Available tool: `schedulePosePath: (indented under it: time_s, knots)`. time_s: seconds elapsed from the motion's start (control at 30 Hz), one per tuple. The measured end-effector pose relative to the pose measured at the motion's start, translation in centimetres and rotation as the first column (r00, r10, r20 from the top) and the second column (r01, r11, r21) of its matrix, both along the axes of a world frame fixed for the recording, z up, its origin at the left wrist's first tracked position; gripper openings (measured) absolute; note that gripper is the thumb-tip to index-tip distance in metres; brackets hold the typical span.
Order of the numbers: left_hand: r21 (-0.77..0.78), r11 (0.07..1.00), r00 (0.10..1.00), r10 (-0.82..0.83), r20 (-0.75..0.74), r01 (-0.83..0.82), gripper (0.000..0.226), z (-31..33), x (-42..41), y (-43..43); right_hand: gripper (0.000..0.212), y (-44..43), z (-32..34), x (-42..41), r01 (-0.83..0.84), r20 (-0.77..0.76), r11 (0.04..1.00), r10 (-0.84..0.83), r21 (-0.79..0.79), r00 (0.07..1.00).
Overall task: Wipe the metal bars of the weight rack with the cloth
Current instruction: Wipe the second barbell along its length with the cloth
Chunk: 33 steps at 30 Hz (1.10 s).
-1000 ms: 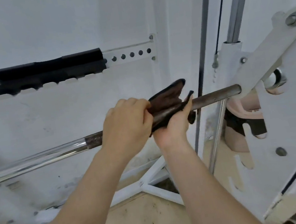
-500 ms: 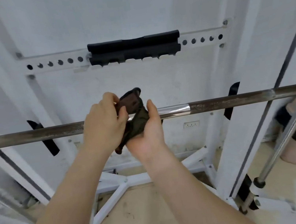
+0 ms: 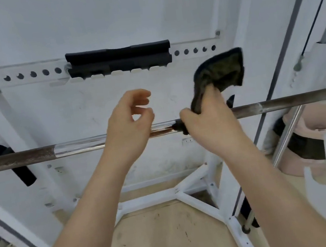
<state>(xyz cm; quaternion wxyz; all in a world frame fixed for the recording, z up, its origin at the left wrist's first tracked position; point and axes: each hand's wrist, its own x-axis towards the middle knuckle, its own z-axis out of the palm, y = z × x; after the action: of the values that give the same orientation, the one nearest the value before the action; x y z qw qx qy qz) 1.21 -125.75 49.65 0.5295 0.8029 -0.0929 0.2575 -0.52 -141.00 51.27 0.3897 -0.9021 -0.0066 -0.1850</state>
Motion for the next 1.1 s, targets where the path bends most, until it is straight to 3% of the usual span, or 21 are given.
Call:
schedulePosePath:
  time_s: [0.03,0.07,0.13,0.2,0.27,0.3,0.37,0.47,0.63,0.73,0.9,0.97,1.1]
  knots:
    - [-0.027,0.997,0.996,0.072,0.055,-0.071,0.032,0.4,-0.4,-0.1,0.061,0.7,-0.4,1.0,-0.020,-0.060,0.963,0.004,-0.268,0.998]
    - [-0.015,0.993,0.988,0.117,0.104,-0.116,0.033,0.7,-0.8,-0.3,0.076,1.5,-1.3,1.8,-0.068,-0.133,0.858,0.000,-0.508,0.991]
    - [0.060,0.995,0.989,0.071,0.129,-0.079,0.032,0.8,-1.2,-0.8,0.096,2.5,-2.5,2.5,-0.181,-0.233,0.644,0.005,-0.744,0.972]
    - [0.217,0.976,0.999,-0.031,0.026,0.024,0.027,0.1,-1.2,-1.8,0.091,1.0,-2.1,2.7,-0.289,-0.269,0.662,0.135,-0.692,0.954]
    - [0.500,0.866,1.000,0.004,-0.004,-0.002,0.021,-1.7,-0.4,-2.2,0.059,-2.0,-0.6,2.9,-0.433,-0.329,0.728,0.293,-0.532,0.898]
    - [0.640,0.767,0.999,0.050,0.021,-0.052,0.028,-2.7,0.1,-2.2,0.043,-3.3,-0.1,3.1,-0.467,-0.352,0.707,0.318,-0.531,0.880]
    - [0.775,0.615,0.988,0.132,0.077,-0.143,0.040,-3.7,0.7,-1.6,0.028,-4.4,-0.1,3.7,-0.392,-0.255,0.598,0.304,-0.699,0.918]
    - [0.806,0.557,0.978,0.167,0.125,-0.199,0.036,-4.0,1.2,-0.7,0.034,-2.7,-1.6,5.5,-0.251,-0.087,0.455,0.351,-0.854,0.932]
    - [0.818,0.483,0.944,0.257,0.209,-0.312,0.033,-4.9,0.7,4.5,0.023,5.4,-3.5,6.7,-0.188,0.066,0.512,0.438,-0.838,0.897]
    - [0.804,0.441,0.913,0.270,0.306,-0.400,0.047,-5.7,-0.2,9.3,0.028,10.4,-4.0,6.1,-0.150,0.115,0.584,0.392,-0.798,0.913]
    - [0.781,0.436,0.894,0.258,0.367,-0.446,0.043,-5.8,-1.7,15.1,0.029,16.7,-2.8,6.2,-0.275,-0.012,0.505,0.463,-0.818,0.886]
    - [0.779,0.418,0.882,0.282,0.378,-0.467,0.041,-6.0,-2.2,17.5,0.024,19.6,-1.7,6.3,-0.466,-0.222,0.468,0.486,-0.750,0.845]
    - [0.801,0.416,0.900,0.266,0.345,-0.430,0.037,-5.5,-2.3,21.5,0.022,24.4,1.0,7.3,-0.789,-0.664,0.395,0.431,-0.470,0.611]
